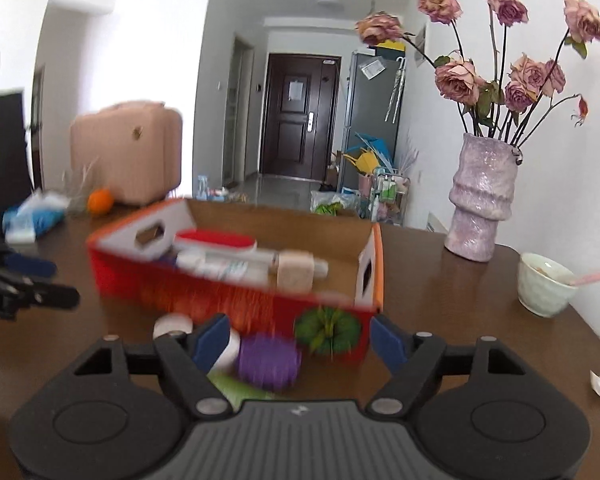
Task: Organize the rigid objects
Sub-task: 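Withdraw both grippers from the box back over the table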
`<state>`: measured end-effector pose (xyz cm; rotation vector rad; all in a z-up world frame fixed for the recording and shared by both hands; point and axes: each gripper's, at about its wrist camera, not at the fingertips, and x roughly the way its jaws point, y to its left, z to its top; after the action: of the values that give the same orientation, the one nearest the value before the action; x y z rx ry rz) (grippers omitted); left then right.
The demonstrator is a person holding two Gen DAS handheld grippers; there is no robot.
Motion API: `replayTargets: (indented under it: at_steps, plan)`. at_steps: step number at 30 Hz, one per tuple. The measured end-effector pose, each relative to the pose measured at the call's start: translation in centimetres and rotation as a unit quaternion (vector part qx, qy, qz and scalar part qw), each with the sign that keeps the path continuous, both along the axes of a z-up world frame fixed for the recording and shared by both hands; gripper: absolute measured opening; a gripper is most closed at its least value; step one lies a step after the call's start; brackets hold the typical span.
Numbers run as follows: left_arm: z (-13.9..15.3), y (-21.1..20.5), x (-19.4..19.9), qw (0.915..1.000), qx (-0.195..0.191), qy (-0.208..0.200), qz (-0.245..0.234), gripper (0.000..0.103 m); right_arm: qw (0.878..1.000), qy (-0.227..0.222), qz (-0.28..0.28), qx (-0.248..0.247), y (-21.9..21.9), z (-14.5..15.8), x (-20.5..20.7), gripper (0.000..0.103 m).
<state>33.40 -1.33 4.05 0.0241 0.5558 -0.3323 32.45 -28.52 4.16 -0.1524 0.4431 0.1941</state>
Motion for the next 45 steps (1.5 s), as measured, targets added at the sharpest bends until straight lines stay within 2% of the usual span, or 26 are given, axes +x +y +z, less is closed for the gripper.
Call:
replayTargets:
  at_steps: [3, 6, 10, 14, 19, 32, 40, 43, 45]
  plan:
    - [-0.9, 0.0, -2.5, 0.9999, -0.001, 0.01, 0.004, 0.079, 1.0, 0.01, 0.0, 0.015, 0.1, -1.3, -3.0, 0.077]
    - [-0.9, -0.2, -5.2, 0.9996, 0.012, -0.012, 0.023, 0.081, 0.999, 0.022, -0.008, 0.037, 0.0, -2.5, -5.5, 0.077]
    - [-0.8, -0.1, -8.7, 0.9993, 0.003, -0.03, 0.02, 0.085, 0.998, 0.031, -0.02, 0.051, -0.2, -3.6, -8.9, 0.077]
    - [-1.0, -0.5, -10.1, 0.9993, 0.016, -0.021, 0.027, 0.085, 0.998, 0.032, -0.015, 0.054, -0.3, -4.2, -10.9, 0.077]
    - [-1.3, -0.6, -10.5, 0.9996, 0.009, -0.008, 0.027, 0.085, 0.999, 0.03, -0.016, 0.039, -0.3, -4.5, -12.3, 0.077]
    - [-1.9, -1.6, -8.2, 0.9998, -0.009, 0.009, 0.015, 0.084, 0.998, 0.034, -0.028, 0.052, -1.2, -4.9, -10.6, 0.077]
    - [-2.5, -2.5, -3.6, 0.9997, 0.012, 0.019, 0.004, 0.083, 1.0, 0.025, -0.003, 0.016, 0.1, -4.4, -6.0, 0.078]
    - [-2.7, -3.0, -1.0, 0.9993, 0.01, 0.035, 0.002, 0.081, 1.0, 0.025, 0.011, 0.007, 0.6, -4.0, -3.9, 0.079]
    - [-2.9, -3.2, 0.6, 0.9984, 0.002, 0.056, -0.003, 0.075, 0.999, 0.031, 0.017, -0.001, 0.9, -3.8, -2.4, 0.079]
